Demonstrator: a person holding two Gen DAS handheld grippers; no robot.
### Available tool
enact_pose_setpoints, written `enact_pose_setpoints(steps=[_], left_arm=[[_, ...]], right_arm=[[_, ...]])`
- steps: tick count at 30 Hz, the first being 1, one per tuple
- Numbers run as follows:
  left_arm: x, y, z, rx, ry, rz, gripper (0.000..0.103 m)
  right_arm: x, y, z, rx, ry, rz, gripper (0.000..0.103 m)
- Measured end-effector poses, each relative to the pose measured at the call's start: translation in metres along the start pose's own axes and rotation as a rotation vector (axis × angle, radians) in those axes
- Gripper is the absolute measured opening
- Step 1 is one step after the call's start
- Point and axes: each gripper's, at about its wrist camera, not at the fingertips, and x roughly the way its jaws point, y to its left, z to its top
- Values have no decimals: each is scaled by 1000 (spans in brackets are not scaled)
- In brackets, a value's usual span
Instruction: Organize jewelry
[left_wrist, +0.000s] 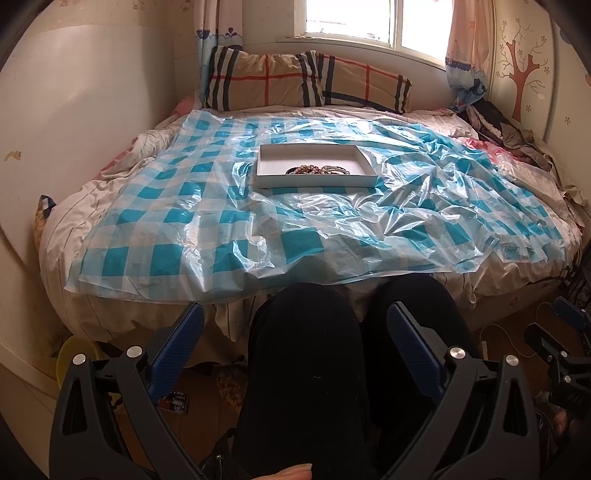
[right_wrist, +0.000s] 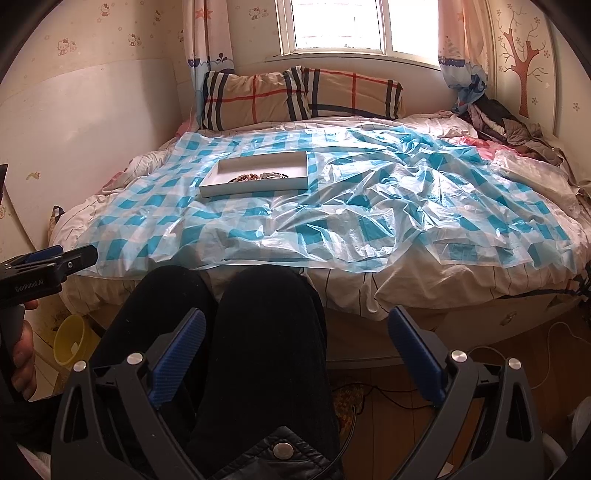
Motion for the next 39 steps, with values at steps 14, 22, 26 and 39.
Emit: enact_pose_setpoints(steps=[14, 22, 26, 39], left_arm=[[-1, -2, -2, 1, 3, 2, 95], [-1, -2, -1, 0, 3, 1, 95], [0, -2, 0, 2, 5, 1, 95], [-1, -3, 0, 4, 6, 2, 95]], right_arm=[[0, 0, 1, -2, 0, 0, 95], [0, 1, 1, -2, 1, -1, 96], [0, 1, 0, -2, 1, -1, 96], [0, 2, 0, -3, 2, -2, 96]])
